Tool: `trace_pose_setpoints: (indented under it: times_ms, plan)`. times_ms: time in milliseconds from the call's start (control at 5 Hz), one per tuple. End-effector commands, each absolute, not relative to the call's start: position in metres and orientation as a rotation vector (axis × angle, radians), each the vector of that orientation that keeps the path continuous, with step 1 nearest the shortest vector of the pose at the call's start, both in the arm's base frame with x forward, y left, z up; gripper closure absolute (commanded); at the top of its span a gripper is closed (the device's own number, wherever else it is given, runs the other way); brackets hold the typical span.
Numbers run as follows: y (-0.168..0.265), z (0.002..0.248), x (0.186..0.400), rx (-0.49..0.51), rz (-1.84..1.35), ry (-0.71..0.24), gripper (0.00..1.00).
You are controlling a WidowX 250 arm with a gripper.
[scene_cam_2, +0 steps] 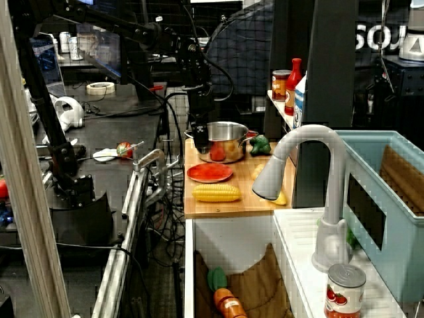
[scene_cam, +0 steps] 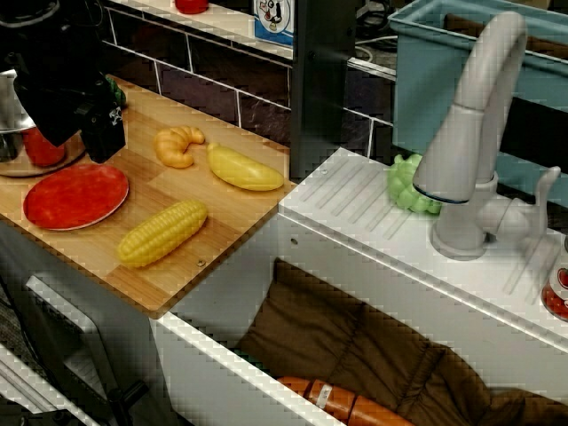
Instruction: Put corn on plate
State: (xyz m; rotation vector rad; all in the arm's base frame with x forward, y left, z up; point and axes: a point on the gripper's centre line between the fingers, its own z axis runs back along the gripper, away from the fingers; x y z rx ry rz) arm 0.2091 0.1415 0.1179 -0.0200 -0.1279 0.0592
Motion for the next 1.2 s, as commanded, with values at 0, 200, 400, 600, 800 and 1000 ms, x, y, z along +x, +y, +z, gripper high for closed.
trace_pose_setpoints:
  times_ms: [0,200,400,600,800,1000]
  plan:
    - [0.141,0.118,0.209,-0.02,0.059,-0.128,0.0]
    - [0.135,0.104,0.21,-0.006,0.058,-0.165,0.0]
    - [0.133,0.093,0.216,-0.003,0.075,-0.17,0.0]
    - [0.127,0.085,0.215,0.003,0.086,-0.174,0.0]
    - [0.124,0.078,0.213,-0.004,0.1,-0.17,0.0]
    - [0.113,0.075,0.209,-0.011,0.093,-0.16,0.0]
